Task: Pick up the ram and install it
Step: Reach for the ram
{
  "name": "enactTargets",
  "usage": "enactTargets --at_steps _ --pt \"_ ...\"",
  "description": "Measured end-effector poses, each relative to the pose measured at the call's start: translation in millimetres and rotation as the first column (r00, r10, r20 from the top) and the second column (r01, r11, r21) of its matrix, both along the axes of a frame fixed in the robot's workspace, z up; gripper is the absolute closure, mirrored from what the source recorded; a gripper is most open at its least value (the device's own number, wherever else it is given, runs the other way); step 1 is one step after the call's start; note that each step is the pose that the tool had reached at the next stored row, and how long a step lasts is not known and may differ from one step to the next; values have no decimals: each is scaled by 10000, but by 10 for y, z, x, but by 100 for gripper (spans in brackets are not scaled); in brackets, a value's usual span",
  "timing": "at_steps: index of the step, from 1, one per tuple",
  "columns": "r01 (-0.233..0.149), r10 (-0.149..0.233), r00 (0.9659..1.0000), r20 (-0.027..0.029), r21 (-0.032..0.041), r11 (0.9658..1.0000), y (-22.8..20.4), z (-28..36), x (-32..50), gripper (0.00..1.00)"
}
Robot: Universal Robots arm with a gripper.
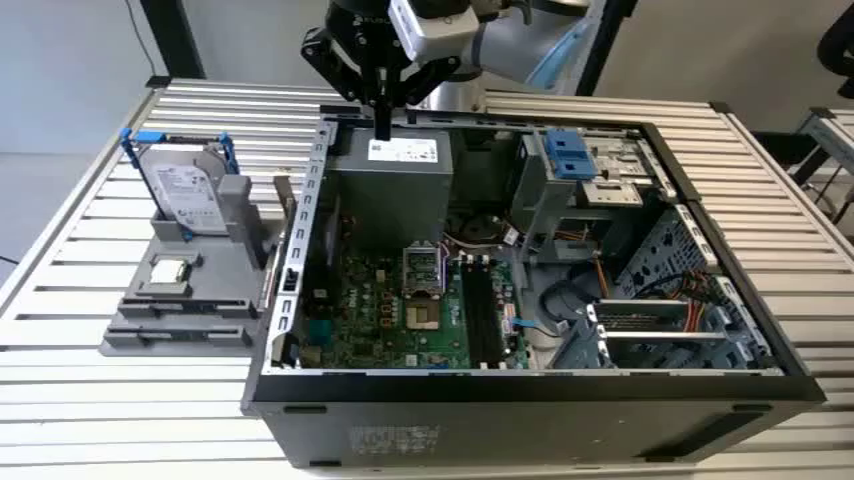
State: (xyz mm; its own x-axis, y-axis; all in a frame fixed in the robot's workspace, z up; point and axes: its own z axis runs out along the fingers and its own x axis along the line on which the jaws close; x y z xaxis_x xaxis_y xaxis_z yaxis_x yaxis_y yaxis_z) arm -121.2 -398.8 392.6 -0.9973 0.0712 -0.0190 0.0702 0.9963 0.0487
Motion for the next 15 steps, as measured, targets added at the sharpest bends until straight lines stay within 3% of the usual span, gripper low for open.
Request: enactTargets --at_steps 15 --pt "1 -1 10000 0 -18 10000 0 0 -34 100"
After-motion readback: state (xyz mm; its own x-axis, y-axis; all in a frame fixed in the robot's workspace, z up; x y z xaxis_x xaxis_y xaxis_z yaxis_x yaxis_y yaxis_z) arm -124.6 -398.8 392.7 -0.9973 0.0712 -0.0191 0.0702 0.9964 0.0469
